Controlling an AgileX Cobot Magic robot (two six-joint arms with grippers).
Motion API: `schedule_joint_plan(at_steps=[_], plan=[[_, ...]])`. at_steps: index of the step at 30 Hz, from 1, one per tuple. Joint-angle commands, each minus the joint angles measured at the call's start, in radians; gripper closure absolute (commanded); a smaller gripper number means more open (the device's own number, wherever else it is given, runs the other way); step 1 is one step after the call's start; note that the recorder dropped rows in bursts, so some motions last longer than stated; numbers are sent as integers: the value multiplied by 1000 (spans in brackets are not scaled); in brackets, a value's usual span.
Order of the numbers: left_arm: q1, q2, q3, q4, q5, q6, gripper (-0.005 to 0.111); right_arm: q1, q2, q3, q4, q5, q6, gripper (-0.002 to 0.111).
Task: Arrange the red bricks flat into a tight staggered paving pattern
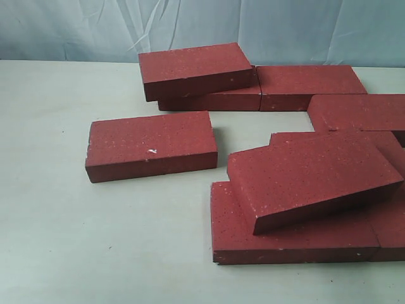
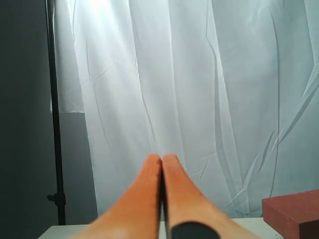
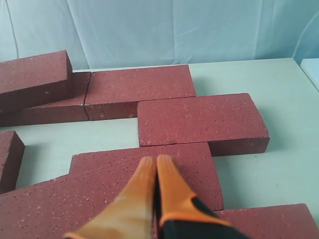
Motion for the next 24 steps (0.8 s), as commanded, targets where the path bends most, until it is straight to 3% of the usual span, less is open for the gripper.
schedule_joint_plan(at_steps=[1, 24], plan=[[-6, -5, 5, -2, -17, 0, 107, -5, 2, 4, -6, -18, -5, 109], [-6, -5, 5, -2, -17, 0, 107, -5, 2, 4, -2, -44, -5, 109]])
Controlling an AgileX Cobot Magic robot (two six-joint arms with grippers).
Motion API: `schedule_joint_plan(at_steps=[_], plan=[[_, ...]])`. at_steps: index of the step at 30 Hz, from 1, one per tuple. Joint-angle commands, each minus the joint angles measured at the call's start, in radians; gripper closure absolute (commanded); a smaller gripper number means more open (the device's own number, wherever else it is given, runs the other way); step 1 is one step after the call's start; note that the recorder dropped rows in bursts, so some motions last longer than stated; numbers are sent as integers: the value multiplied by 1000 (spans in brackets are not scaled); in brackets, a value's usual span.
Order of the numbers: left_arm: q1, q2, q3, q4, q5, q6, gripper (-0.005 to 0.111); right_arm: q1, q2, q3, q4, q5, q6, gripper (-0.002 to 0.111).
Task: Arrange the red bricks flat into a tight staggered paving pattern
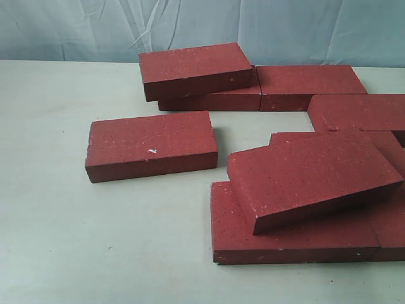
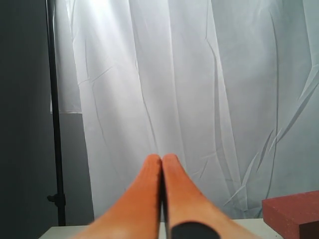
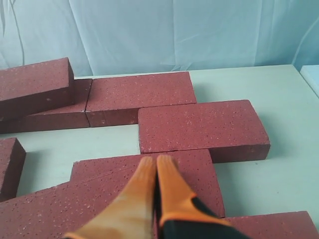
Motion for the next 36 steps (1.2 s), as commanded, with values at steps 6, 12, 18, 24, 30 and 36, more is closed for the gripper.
schedule_joint_plan(at_steps=[6, 12, 18, 24, 30, 36], plan=[[-6, -5, 5, -7, -40, 0, 107, -5, 2, 4, -2, -22, -5, 109], [-6, -2, -73, -48, 34, 0, 107, -5, 2, 4, -2, -45, -5, 109], [-6, 84, -188, -48, 112, 0, 107, -5, 2, 4, -2, -45, -5, 109], [-6, 117, -219, -27, 84, 0, 107, -5, 2, 4, -2, -34, -5, 109], [-6, 164, -238, -27, 68, 0, 107, -5, 7, 4, 2, -30, -5, 109], [-6, 432, -372, -27, 304, 0, 107, -5, 57, 4, 2, -30, -5, 109]])
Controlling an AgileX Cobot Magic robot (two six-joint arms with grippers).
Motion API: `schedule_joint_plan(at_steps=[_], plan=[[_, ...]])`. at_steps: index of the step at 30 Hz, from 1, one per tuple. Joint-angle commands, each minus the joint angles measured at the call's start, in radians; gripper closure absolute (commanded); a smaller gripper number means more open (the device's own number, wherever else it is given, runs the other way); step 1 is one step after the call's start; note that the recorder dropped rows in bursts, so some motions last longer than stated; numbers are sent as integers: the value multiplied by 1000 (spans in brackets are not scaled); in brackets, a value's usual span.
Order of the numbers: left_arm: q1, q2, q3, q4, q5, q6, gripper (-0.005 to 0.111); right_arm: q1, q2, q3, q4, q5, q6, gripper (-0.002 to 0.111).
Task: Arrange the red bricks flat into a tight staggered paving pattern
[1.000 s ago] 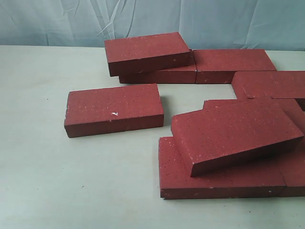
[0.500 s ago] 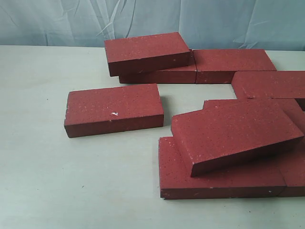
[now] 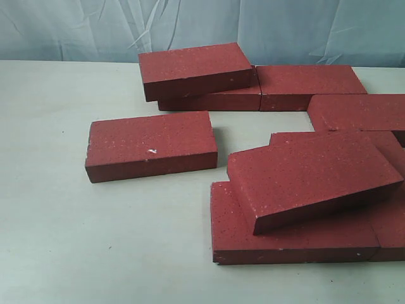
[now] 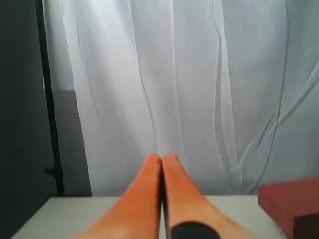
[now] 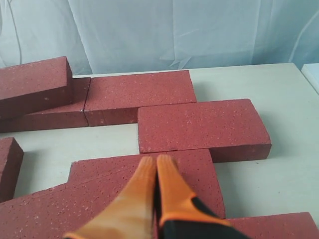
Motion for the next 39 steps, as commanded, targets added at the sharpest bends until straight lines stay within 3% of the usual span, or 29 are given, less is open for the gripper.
schedule_joint_plan(at_steps=[1, 9, 24, 31, 39], plan=[[-6, 185, -91, -6, 162, 0, 107, -5, 30, 4, 0, -9, -5, 109], [-6, 479, -260, -15, 455, -6, 107, -5, 41, 4, 0, -9, -5, 109], [-10, 1028, -518, -87, 616, 32, 107, -5, 41, 4, 2, -8, -5, 109], [-10, 1127, -536, -268, 570, 46, 107, -5, 42, 4, 2, -10, -5, 109], [-4, 1129, -530, -209, 492, 39, 107, -2, 106, 4, 155, -8, -56, 109]])
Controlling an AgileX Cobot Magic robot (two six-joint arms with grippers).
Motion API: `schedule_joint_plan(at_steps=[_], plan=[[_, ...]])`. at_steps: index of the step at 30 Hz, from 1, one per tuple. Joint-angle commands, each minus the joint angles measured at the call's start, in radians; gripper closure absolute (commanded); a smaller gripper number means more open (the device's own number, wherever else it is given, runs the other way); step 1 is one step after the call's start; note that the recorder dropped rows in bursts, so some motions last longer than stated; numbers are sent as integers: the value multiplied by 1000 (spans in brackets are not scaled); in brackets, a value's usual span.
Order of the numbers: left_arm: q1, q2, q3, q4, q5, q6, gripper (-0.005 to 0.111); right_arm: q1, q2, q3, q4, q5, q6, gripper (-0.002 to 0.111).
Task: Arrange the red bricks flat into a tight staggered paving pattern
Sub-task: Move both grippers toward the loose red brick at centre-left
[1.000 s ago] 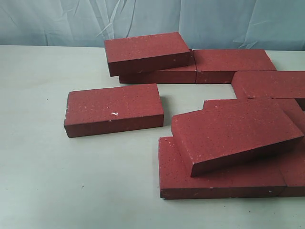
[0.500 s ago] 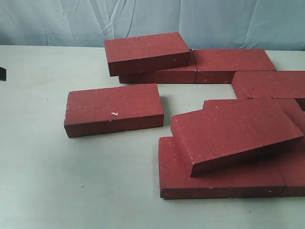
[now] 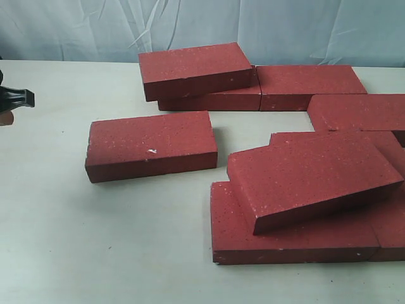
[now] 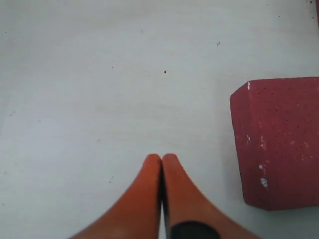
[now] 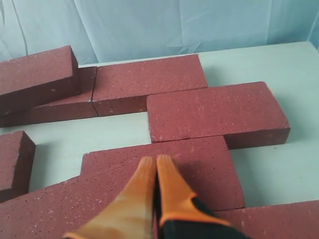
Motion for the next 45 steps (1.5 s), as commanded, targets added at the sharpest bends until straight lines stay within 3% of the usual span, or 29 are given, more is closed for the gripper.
schedule_joint_plan(at_steps=[1, 10, 16, 28, 32, 37, 45], plan=[[0, 3, -3, 3, -35, -6, 107, -2, 62, 4, 101, -3, -71, 109], [-2, 3, -3, 2, -16, -7, 107, 1, 222, -33, 271, 80, -233, 109], [-2, 42, -3, 2, -16, -7, 107, 58, 307, -87, 308, 101, -264, 109], [-6, 263, -35, -66, -18, -3, 107, 353, 625, -396, 303, 182, -264, 109], [-6, 334, -83, -123, 14, 67, 107, 448, 746, -507, 303, 197, -264, 109], [-6, 382, -115, -161, 38, 92, 107, 514, 846, -579, 301, 203, -264, 109], [-6, 466, -177, -360, 124, 273, 107, 617, 1016, -728, 263, 292, -262, 109]])
